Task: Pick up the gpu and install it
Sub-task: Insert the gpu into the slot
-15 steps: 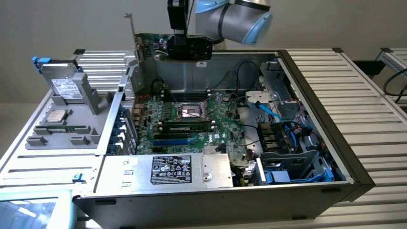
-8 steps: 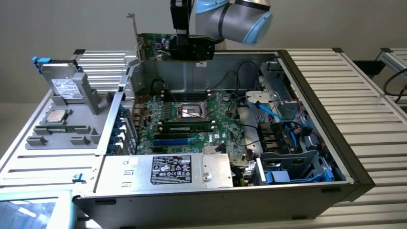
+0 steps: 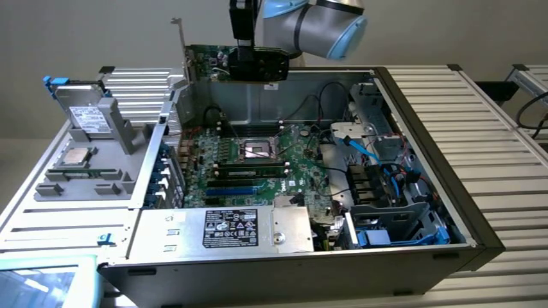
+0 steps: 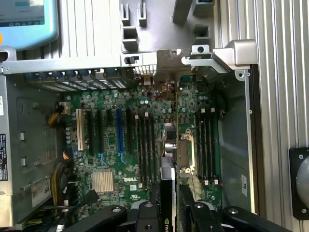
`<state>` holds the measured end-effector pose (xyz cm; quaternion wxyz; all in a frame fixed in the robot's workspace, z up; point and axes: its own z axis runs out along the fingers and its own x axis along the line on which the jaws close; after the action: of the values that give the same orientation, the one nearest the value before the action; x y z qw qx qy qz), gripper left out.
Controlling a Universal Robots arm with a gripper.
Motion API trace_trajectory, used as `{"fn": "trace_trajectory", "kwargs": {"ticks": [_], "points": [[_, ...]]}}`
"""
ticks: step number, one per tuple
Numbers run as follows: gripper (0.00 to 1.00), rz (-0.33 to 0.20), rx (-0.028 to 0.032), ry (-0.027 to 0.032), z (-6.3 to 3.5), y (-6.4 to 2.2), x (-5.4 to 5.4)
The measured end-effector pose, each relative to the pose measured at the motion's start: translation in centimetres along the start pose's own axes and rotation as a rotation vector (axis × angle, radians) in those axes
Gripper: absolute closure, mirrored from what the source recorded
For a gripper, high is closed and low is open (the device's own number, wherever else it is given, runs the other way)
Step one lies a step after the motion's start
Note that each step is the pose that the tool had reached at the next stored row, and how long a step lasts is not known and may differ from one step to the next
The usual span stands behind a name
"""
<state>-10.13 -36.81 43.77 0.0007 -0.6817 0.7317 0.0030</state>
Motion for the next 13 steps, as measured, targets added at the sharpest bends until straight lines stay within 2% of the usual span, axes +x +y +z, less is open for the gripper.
{"fn": "trace_trajectory", "kwargs": {"ticks": [8, 9, 10, 11, 13], "points": [[0.73, 0.000, 0.0000, 0.0000, 0.02, 0.00, 0.0], [0.73, 0.000, 0.0000, -0.0001, 0.17, 0.35, 0.3], [0.73, 0.000, -0.0001, 0.0000, 0.94, 0.98, 1.1], [0.73, 0.000, -0.0002, -0.0008, 1.57, 1.01, 2.6], [0.73, 0.000, -0.0001, -0.0018, 1.93, 0.98, 3.5]]}}
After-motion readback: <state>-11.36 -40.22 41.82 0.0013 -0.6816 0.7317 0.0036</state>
